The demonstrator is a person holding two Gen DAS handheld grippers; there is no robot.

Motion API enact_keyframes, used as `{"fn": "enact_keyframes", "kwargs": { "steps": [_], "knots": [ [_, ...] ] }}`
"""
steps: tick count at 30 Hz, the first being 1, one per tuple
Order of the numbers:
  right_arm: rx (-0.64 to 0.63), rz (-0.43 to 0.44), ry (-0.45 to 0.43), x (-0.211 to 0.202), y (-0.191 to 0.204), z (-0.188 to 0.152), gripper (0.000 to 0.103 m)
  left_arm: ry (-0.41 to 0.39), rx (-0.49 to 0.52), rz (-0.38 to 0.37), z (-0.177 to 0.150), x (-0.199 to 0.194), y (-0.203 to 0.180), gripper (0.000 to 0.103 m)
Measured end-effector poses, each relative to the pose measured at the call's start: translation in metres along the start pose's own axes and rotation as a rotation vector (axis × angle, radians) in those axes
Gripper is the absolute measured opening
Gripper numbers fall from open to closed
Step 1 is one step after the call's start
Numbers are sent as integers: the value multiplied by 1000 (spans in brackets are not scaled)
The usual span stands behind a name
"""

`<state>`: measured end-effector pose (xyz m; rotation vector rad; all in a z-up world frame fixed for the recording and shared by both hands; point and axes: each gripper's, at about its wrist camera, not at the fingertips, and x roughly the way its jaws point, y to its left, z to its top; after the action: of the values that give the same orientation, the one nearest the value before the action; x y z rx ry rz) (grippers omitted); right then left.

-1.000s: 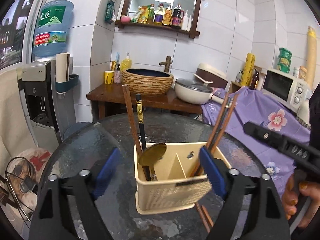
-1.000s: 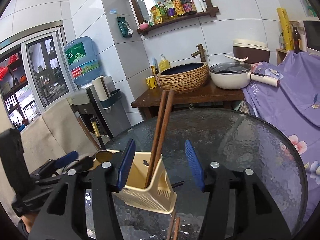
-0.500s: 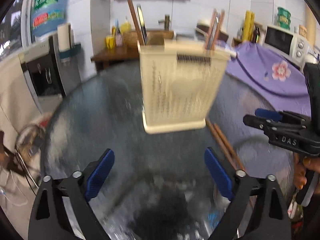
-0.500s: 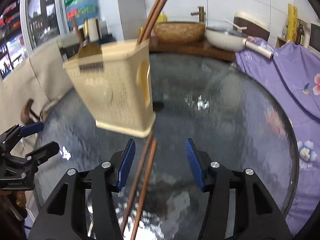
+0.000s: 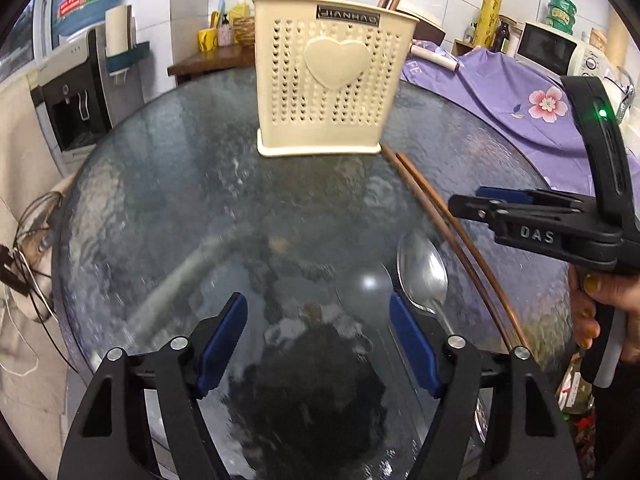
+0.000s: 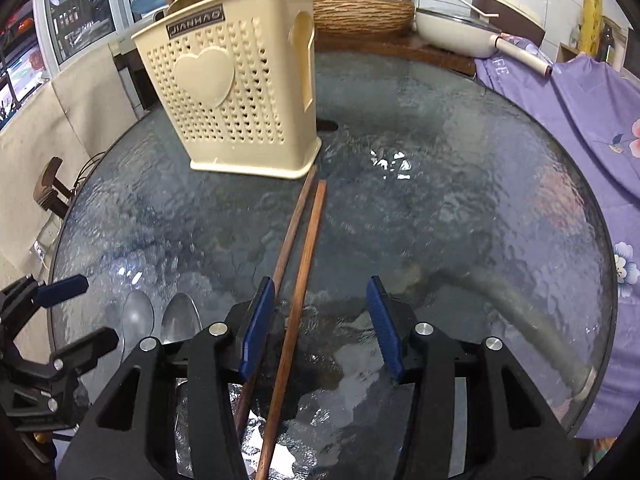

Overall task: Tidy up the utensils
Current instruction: 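Grasp the translucent spoon with the left tool while the right tool grasps a wooden chopstick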

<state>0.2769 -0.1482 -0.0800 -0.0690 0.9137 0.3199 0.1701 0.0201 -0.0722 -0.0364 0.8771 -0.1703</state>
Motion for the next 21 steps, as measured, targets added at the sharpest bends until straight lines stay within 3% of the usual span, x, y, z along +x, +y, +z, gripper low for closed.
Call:
{"fn": "enact_keyframes", "kwargs": {
  "steps": [12,21],
  "knots": [
    [-13,-36,26,17,7,7,36,35,28,-28,-12,4,-18,62],
    [-25,-56,15,20,10,10,36,36,64,38,-11,12,-34,58]
  ]
}}
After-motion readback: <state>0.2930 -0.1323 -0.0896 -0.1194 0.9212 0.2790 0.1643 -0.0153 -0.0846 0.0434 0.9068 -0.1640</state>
